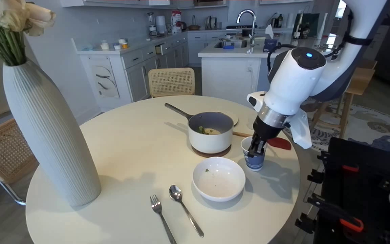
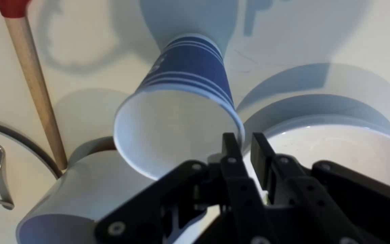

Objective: Move the blue cup to the right, move the silver fork and spoon to the left, move the blue cup to the left

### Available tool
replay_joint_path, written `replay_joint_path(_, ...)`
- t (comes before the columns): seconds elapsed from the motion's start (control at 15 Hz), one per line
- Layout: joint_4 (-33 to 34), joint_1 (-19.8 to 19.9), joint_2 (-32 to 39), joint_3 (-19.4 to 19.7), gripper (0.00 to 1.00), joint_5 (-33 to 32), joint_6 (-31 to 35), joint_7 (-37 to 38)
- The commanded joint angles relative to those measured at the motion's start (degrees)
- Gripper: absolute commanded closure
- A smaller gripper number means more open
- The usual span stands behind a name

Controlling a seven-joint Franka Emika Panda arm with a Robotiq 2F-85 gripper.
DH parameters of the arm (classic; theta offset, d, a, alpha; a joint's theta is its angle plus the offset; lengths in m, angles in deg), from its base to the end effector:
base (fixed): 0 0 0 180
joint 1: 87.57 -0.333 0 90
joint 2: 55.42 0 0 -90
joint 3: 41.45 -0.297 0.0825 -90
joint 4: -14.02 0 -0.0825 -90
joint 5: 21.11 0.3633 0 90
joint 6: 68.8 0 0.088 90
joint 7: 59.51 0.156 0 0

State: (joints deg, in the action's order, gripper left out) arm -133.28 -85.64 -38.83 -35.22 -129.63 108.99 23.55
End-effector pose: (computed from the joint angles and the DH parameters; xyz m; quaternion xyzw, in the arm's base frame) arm 0.3698 0.0200 0.1060 0.9770 0.1506 0.1312 0.0742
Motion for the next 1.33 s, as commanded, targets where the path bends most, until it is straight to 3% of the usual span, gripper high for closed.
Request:
replay_joint_path(0.0, 2.08, 1.42, 1.80, -1.65, 0.49, -4.31, 0.40, 4.98)
replay_joint_path(0.47, 3.38, 3.97, 1.78, -2.82, 0.00, -7.82, 1.37, 7.73)
replay_joint_path(0.93, 4.39, 5.52, -0.15, -0.58, 0.00, -6.05, 8.46, 2.65)
replay_joint_path(1.13, 5.02, 4.15, -0.28, 3.13, 0.00, -5.50, 11.83, -0.69)
replay_joint_path(1.2, 3.35, 7.69, -0.62, 1.16, 0.00, 1.71, 11.38, -10.03)
replay_joint_path(1.27, 3.57, 8.08, 0.03, 1.63, 0.00, 3.54, 11.89, -13.06)
